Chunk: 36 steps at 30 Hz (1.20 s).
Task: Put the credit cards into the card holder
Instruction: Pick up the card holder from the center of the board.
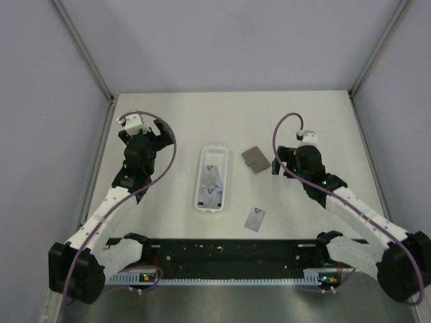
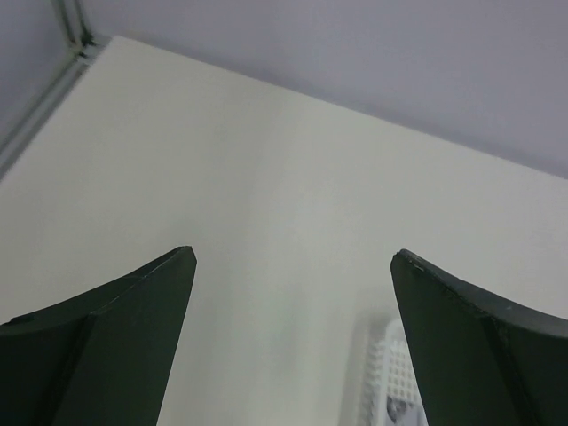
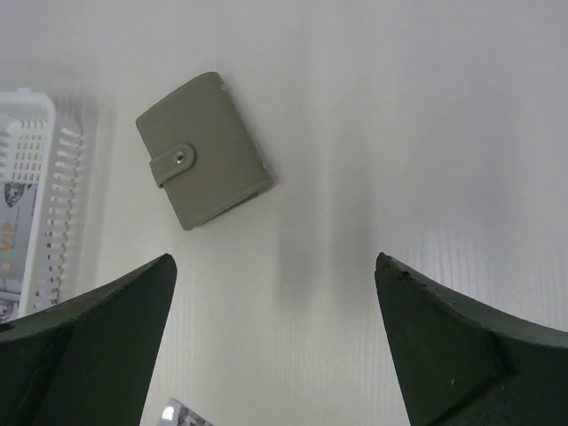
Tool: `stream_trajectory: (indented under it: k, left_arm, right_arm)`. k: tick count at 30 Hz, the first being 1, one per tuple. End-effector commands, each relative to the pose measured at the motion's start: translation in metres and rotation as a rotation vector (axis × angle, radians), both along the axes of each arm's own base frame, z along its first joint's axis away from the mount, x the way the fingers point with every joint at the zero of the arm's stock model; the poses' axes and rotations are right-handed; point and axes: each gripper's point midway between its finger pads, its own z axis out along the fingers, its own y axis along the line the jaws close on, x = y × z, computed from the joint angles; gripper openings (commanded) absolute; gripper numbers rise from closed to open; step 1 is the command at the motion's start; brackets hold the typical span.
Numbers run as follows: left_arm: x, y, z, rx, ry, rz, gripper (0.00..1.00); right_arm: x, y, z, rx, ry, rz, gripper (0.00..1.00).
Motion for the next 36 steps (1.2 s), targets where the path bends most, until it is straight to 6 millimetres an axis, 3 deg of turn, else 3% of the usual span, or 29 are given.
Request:
stream_trajectory:
  k: [1,4,8,16,27,36]
  left_arm:
    - [-0.044,-0.051,-0.043,-0.165,0.231,-0.281,0.99]
    - [-0.061,-0.068,-0.043,-0.234,0.228,-0.377,0.99]
    - [-0.085,-0.081,-0.058,-0.257,0.282,-0.474,0.99]
    - [-0.113,-0.085,-0.068,-0.254,0.286,-0.556,0.98]
    - [-0.120,-0.087,-0.070,-0.264,0.297,-0.573,0.96]
    - [-0.117,-0.088,-0.063,-0.258,0.288,-0.576,0.96]
  right_arm:
    - [0.052,0.028,0.021,0.038,-0.013,0.138,0.93]
    - [0.074,0.040,0.006,0.063,0.053,0.207,0.89]
    - [0.090,0.049,-0.010,0.047,0.104,0.277,0.86]
    - [0.108,0.061,-0.039,0.137,0.202,0.373,0.74]
    - [0.105,0.060,-0.088,0.148,0.305,0.344,0.63]
    - [0.105,0.065,-0.092,0.168,0.334,0.349,0.49]
